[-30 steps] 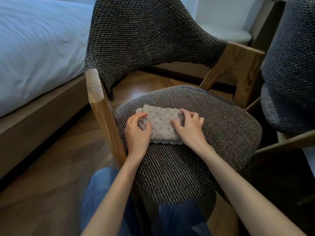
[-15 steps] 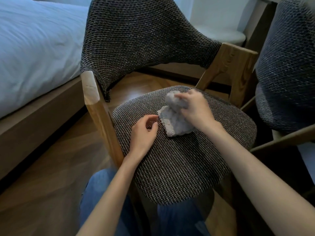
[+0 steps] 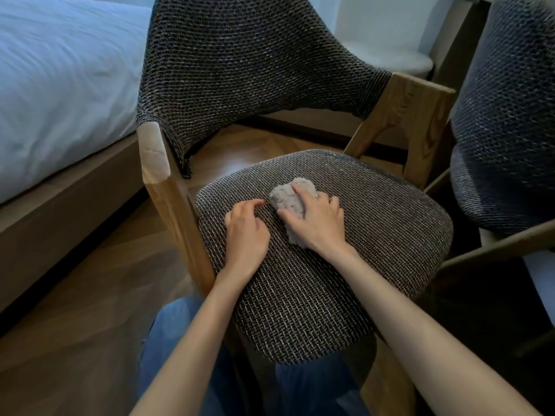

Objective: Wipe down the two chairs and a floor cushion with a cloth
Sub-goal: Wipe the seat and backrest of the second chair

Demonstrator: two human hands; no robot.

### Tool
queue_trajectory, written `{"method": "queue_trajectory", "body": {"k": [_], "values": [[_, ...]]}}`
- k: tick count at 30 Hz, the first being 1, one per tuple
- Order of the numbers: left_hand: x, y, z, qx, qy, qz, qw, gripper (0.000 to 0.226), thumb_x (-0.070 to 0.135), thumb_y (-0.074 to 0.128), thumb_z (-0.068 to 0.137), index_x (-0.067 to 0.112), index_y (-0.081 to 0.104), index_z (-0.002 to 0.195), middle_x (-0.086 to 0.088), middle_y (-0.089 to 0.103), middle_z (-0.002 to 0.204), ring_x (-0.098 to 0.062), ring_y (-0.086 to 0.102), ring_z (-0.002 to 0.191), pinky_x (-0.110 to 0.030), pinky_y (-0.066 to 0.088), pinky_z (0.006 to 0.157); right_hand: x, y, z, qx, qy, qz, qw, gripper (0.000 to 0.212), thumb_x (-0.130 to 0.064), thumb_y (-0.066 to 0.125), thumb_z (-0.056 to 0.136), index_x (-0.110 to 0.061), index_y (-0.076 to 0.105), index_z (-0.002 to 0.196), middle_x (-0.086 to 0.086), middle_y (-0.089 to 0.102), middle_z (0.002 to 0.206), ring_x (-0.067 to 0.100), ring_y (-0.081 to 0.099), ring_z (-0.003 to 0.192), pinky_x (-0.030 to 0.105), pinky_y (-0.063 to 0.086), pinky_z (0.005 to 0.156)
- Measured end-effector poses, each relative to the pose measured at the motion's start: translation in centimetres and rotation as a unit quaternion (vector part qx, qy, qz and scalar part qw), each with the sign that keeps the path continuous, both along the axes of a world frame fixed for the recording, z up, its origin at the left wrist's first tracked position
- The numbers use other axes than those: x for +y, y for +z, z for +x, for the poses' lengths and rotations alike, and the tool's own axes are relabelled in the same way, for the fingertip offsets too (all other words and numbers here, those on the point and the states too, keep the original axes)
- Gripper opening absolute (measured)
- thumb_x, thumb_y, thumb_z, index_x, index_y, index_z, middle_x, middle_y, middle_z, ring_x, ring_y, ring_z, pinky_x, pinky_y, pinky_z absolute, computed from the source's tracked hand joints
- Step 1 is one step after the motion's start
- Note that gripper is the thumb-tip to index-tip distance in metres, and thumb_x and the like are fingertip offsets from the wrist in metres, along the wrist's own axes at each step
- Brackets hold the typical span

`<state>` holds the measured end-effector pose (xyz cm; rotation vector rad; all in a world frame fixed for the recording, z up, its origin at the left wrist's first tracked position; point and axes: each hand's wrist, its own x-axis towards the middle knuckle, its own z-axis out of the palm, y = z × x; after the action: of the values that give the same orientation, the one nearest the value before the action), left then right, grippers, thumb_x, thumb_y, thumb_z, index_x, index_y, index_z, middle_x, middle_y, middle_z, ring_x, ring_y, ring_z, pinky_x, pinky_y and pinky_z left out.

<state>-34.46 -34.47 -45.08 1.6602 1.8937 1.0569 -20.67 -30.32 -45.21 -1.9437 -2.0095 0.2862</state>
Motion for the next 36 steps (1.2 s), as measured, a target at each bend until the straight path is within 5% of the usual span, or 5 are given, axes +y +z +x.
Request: {"method": "queue_trajectory", "body": {"k": [8, 13, 17, 21, 36], "values": [[3.5, -0.5, 0.5, 0.095, -0.002, -0.048, 0.994, 0.054, 0.003, 0.040, 0.094, 0.009, 0.030, 0.147, -0.011, 0.026, 0.154, -0.029, 0.009, 0.146, -0.039, 0.009, 0.120, 2.4, 2.2, 2.3, 0.192, 0.067, 0.058, 0.977, 0.054, -0.037, 0.079, 0.074, -0.033, 0.061, 0.124, -0.003, 0.067, 0.116, 0.012, 0.061, 0.103, 0.029, 0.053, 0.088], [7.0, -1.1, 1.7, 0.183, 0.002, -0.091, 0.979, 0.051, 0.018, 0.036, 0.099, 0.012, 0.025, 0.149, -0.010, 0.016, 0.158, -0.035, -0.001, 0.147, -0.052, 0.000, 0.119, 8.7, 4.7, 5.2, -0.010, 0.046, 0.193, 0.980, 0.047, -0.042, 0.069, 0.084, -0.038, 0.052, 0.127, 0.004, 0.058, 0.109, 0.025, 0.057, 0.098, 0.032, 0.045, 0.070], [8.9, -1.6, 2.4, 0.212, 0.008, -0.103, 0.972, 0.050, 0.025, 0.032, 0.100, 0.015, 0.027, 0.149, -0.009, 0.018, 0.158, -0.034, 0.002, 0.147, -0.056, -0.003, 0.117, 11.8, 2.7, 5.2, -0.125, 0.152, 0.048, 0.979, 0.049, -0.052, 0.043, 0.096, -0.042, 0.033, 0.144, 0.011, 0.052, 0.126, 0.032, 0.044, 0.117, 0.044, 0.039, 0.093], [9.8, -2.2, 2.4, 0.214, 0.022, -0.098, 0.972, 0.049, 0.026, 0.032, 0.100, 0.016, 0.029, 0.148, -0.011, 0.020, 0.157, -0.034, 0.004, 0.147, -0.056, -0.002, 0.118, 13.5, 0.7, 5.8, 0.021, 0.139, -0.003, 0.990, 0.057, -0.049, 0.037, 0.099, -0.046, 0.011, 0.150, 0.004, 0.057, 0.128, 0.037, 0.037, 0.121, 0.052, 0.033, 0.101], [10.9, -2.5, 2.4, 0.240, 0.041, -0.082, 0.966, 0.048, 0.034, 0.029, 0.101, 0.025, 0.032, 0.148, 0.000, 0.025, 0.157, -0.027, 0.012, 0.147, -0.049, 0.003, 0.120, 21.2, 1.1, 5.6, -0.025, 0.054, 0.123, 0.991, 0.045, -0.050, 0.050, 0.092, -0.037, 0.048, 0.135, 0.007, 0.059, 0.122, 0.034, 0.054, 0.113, 0.044, 0.044, 0.091]]}}
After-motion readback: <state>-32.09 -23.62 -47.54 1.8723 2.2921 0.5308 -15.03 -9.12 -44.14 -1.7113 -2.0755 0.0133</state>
